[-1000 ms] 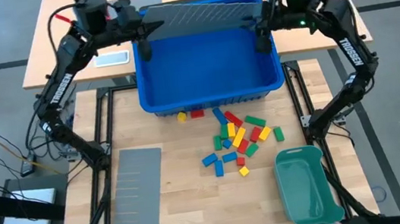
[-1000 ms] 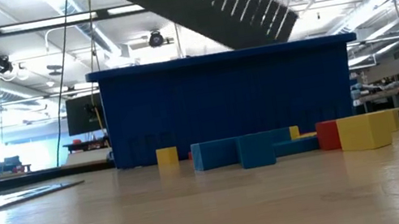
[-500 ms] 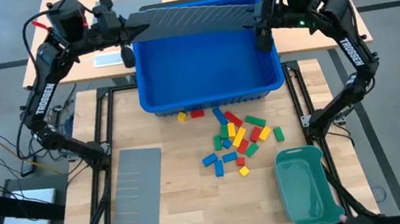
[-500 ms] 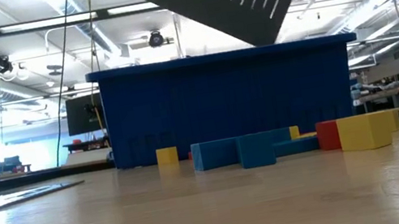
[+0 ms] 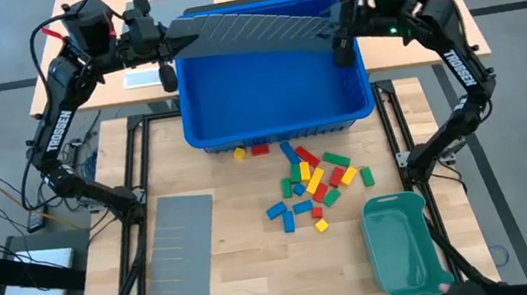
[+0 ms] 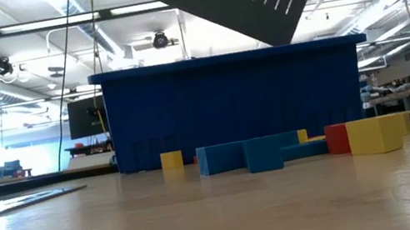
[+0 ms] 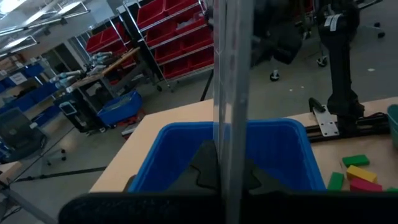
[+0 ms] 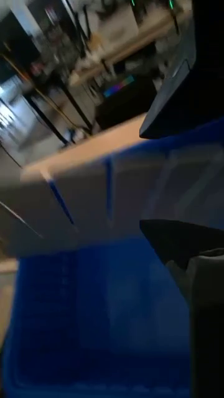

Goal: Sort Items/Unsort Items

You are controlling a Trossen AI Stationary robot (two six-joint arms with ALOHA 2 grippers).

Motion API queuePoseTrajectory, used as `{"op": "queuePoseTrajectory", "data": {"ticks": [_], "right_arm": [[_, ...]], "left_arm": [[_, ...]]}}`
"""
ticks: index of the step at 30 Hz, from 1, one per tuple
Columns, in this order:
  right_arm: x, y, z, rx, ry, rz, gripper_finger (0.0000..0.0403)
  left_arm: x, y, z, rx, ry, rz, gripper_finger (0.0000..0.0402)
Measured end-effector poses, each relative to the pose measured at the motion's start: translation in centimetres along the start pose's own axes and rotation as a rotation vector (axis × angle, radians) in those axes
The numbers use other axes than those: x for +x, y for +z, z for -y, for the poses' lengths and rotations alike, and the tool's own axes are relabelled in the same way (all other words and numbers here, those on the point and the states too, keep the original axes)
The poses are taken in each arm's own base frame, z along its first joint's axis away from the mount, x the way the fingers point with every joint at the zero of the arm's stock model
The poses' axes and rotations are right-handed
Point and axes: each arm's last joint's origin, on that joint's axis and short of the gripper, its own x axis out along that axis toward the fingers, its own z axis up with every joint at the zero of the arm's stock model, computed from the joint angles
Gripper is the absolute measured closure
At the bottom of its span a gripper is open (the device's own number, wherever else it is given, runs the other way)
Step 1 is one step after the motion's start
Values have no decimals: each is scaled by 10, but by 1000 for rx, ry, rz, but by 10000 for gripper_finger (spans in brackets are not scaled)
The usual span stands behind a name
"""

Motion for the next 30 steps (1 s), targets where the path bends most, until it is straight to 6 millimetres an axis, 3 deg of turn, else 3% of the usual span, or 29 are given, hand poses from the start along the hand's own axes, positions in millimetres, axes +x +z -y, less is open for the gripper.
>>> {"op": "queuePoseTrajectory", "data": {"ticks": [6, 10, 13, 18, 22, 30], "right_arm": [[22, -4, -1, -2, 37, -50, 187], [32, -4, -2, -17, 54, -62, 217], [41, -6, -4, -34, 71, -95, 268], [44, -6, -6, -101, 66, -122, 388], [44, -3, -9, -147, 44, -143, 396], [44, -5, -11, -185, 26, -193, 400]], "left_arm": [[0, 1, 0, -12, -7, 8, 400], [-1, 1, 1, -11, -26, 19, 400], [-1, 1, 1, -12, -28, 19, 400], [-1, 1, 1, -10, -25, 18, 400], [-1, -1, 1, -21, -24, -6, 391], [-2, -14, 2, -28, 110, -215, 332]]}}
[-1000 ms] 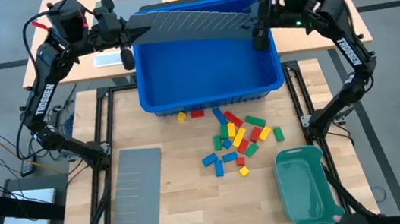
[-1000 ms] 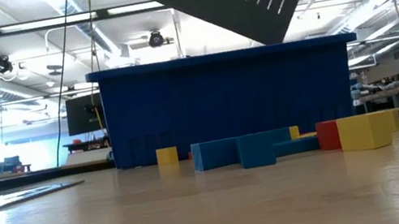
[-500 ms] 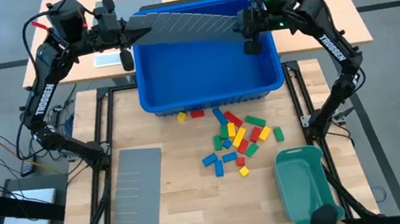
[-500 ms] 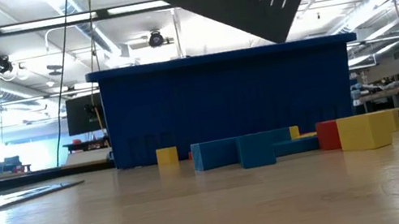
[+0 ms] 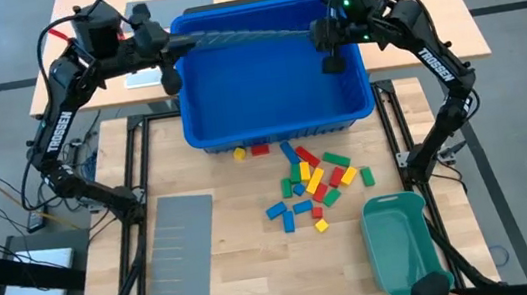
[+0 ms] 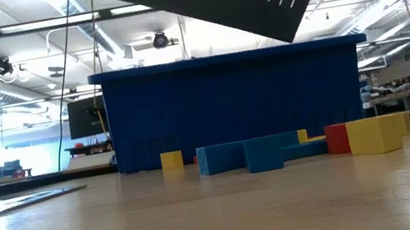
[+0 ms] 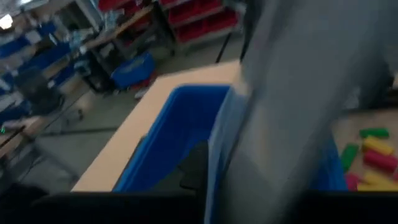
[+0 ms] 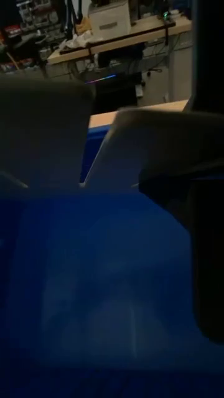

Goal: Sort Items/Unsort Items

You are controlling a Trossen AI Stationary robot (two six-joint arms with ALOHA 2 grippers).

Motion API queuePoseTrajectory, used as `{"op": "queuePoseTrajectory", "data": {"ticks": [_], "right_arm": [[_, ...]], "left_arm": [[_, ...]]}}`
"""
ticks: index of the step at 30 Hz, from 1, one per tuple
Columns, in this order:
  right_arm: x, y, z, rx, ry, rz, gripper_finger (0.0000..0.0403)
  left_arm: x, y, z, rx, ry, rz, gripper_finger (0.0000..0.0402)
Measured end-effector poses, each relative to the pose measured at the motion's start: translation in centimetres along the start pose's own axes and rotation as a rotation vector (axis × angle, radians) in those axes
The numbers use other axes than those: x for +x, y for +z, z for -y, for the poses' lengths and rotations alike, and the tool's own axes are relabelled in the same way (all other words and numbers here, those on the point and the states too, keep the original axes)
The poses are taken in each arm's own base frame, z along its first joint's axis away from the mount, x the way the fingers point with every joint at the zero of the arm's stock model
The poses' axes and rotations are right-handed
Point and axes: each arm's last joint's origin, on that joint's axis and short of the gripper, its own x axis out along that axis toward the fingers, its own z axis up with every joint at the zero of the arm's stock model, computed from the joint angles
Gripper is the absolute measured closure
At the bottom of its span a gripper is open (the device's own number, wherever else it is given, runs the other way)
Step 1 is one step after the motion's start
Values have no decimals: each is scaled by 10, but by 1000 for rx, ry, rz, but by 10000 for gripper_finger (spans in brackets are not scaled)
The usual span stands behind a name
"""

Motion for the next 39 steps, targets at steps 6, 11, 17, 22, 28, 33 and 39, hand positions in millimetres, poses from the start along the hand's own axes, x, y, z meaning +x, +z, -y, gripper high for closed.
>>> {"op": "queuePoseTrajectory", "data": {"ticks": [6, 11, 17, 22, 28, 33, 39], "right_arm": [[0, -7, 1, -7, 15, -43, 401], [1, -15, 4, 13, 43, -57, 401], [2, -21, 5, 27, 76, -64, 402], [2, -24, 4, 27, 109, -75, 402], [3, -27, 2, 59, 124, -108, 403], [8, -28, 1, 69, 138, -132, 403], [28, -26, -1, 65, 178, -146, 403]], "left_arm": [[-2, -7, -2, -6, 122, -130, 292], [-14, -7, -2, 2, 186, -161, 273], [-36, -4, 1, 24, 217, -143, 269], [-52, -1, 3, 25, 227, -118, 269], [-52, -8, 2, 24, 191, -164, 269], [-47, -16, -4, 18, 165, -174, 269], [-30, -37, -10, -14, 136, -224, 269]]}}
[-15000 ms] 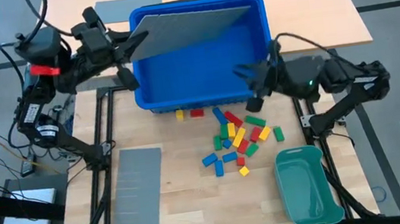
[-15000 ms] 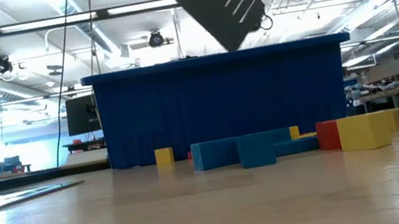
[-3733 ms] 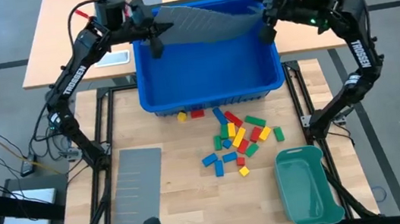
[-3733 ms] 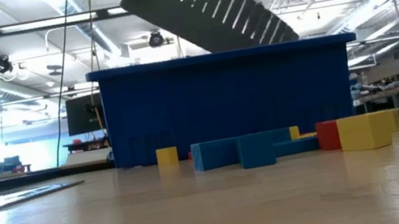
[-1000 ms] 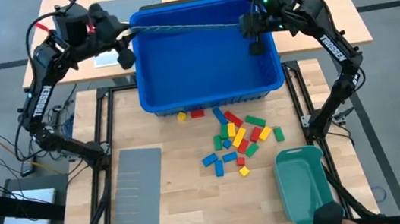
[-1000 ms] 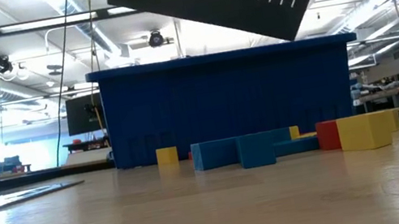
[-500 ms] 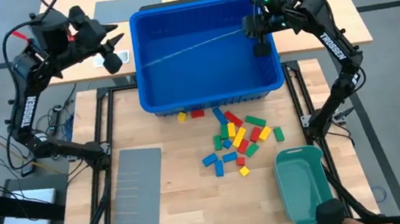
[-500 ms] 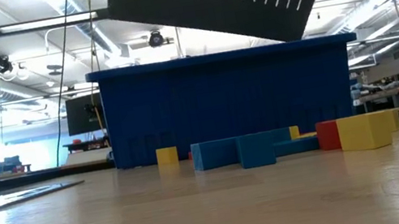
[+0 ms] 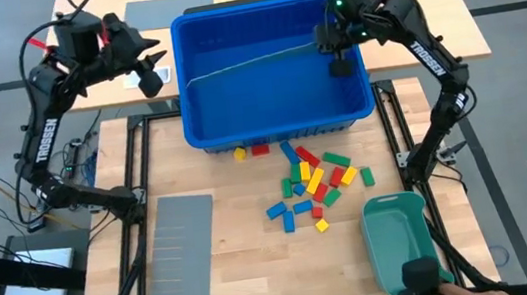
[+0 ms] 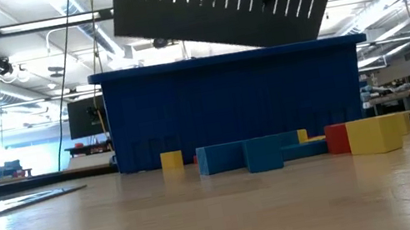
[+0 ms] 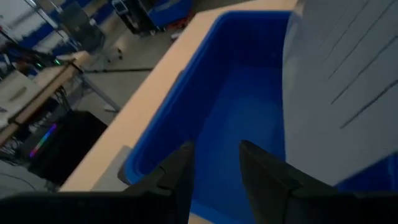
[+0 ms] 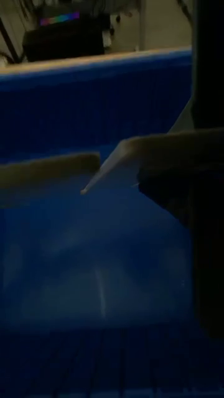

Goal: Sort Items/Unsort Items

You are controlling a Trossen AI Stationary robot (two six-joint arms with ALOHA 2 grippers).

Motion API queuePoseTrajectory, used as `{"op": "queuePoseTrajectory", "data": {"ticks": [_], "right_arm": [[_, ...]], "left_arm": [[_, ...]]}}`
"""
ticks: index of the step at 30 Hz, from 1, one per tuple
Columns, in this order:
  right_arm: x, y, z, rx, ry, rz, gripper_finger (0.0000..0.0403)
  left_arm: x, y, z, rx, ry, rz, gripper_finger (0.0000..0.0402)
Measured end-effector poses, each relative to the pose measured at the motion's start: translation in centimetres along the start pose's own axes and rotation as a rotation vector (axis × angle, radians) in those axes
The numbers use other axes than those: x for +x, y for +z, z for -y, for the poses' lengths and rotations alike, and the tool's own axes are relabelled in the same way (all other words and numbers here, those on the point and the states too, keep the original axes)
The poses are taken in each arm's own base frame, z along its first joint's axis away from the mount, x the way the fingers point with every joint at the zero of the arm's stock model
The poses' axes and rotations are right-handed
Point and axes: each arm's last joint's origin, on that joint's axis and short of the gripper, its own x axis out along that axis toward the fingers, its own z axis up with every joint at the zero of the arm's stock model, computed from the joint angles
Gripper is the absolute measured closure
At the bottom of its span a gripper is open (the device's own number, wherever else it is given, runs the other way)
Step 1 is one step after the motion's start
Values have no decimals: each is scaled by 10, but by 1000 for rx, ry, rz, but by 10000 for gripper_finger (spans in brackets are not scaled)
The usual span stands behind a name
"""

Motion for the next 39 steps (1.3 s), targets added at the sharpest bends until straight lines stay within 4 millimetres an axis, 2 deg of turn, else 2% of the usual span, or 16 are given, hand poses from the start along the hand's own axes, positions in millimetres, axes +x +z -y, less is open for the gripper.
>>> {"op": "queuePoseTrajectory", "data": {"ticks": [7, 27, 35, 39], "right_arm": [[6, 2, 0, -2, 4, -7, 403], [4, 2, -1, -14, -9, -28, 403], [-17, 5, 2, -19, -61, 6, 403], [-20, 5, 1, -10, -47, 1, 403]], "left_arm": [[23, -17, -3, -20, -4, -46, 269], [23, -16, -7, -23, -11, 6, 268], [23, -15, -7, -22, -10, 8, 268], [23, -15, -7, -23, -10, 8, 269]]}}
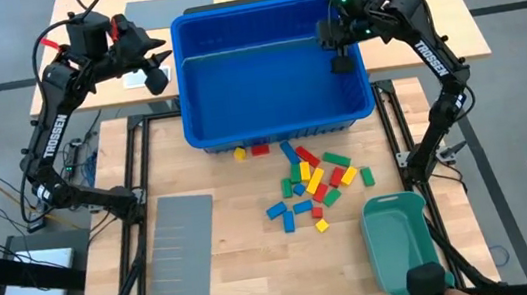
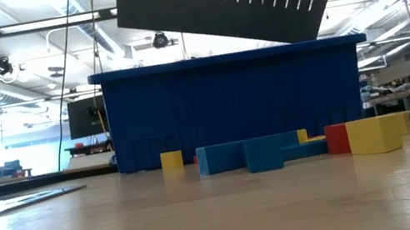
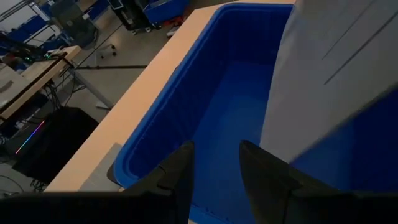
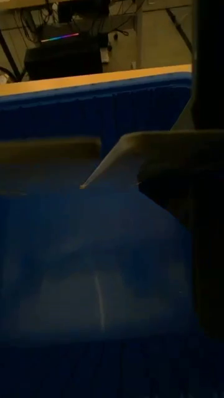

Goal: Sort Items/Unsort Items

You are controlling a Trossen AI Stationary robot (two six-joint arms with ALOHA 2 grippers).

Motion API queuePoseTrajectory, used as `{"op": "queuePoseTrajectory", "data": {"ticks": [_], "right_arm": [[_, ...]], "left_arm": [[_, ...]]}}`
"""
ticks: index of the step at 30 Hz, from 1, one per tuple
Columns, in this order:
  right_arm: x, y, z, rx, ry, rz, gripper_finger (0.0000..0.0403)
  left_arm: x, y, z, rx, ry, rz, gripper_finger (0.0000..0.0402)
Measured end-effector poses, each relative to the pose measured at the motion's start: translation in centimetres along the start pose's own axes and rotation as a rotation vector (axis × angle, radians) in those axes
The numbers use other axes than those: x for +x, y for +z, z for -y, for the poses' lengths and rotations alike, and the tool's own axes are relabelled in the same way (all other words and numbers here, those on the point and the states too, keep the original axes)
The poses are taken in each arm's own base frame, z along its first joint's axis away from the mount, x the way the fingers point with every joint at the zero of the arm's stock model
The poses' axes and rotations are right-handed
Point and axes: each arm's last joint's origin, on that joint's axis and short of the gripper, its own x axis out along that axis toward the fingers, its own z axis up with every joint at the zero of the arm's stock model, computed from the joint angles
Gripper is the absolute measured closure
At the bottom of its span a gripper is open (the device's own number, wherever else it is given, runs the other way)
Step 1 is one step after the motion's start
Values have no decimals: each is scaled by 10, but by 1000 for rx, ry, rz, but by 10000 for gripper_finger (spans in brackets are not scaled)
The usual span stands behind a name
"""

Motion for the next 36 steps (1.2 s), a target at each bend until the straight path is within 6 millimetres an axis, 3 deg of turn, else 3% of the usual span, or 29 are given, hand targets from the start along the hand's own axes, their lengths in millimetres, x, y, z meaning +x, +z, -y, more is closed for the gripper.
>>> {"op": "queuePoseTrajectory", "data": {"ticks": [25, 36], "right_arm": [[14, 1, 0, 19, 59, -6, 403], [40, 4, 2, 13, 99, -38, 403]], "left_arm": [[0, 0, 0, -1, -1, -2, 269], [0, 0, 2, -5, -51, 18, 269]]}}
